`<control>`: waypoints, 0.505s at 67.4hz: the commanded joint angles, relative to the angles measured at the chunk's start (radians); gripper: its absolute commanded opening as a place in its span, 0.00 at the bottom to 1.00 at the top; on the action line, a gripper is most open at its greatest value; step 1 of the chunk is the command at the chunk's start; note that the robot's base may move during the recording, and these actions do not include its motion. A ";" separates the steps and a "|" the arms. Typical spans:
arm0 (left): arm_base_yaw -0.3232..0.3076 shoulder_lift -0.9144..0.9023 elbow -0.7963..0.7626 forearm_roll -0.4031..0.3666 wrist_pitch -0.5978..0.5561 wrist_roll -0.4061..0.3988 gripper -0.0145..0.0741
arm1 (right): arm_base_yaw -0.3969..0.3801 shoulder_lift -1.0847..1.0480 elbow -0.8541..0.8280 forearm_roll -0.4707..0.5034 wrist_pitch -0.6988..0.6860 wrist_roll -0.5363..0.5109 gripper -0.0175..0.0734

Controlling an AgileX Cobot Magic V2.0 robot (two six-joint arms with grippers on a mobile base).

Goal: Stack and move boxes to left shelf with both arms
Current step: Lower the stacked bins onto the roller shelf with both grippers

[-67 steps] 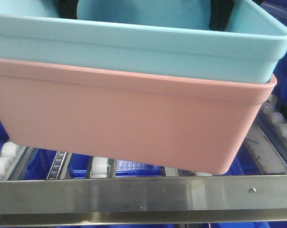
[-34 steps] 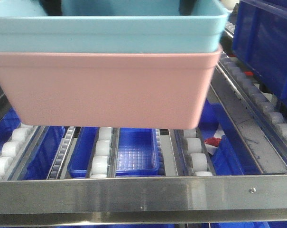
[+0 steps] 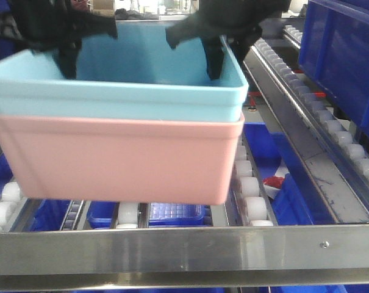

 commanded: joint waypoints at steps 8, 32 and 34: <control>-0.020 -0.013 -0.047 0.011 -0.173 0.002 0.15 | 0.017 -0.049 -0.046 -0.020 -0.140 -0.037 0.25; -0.020 -0.001 -0.047 0.009 -0.164 0.019 0.22 | 0.017 -0.047 -0.046 -0.020 -0.125 -0.037 0.26; -0.020 -0.001 -0.047 0.009 -0.164 0.019 0.25 | 0.017 -0.047 -0.046 -0.020 -0.121 -0.037 0.26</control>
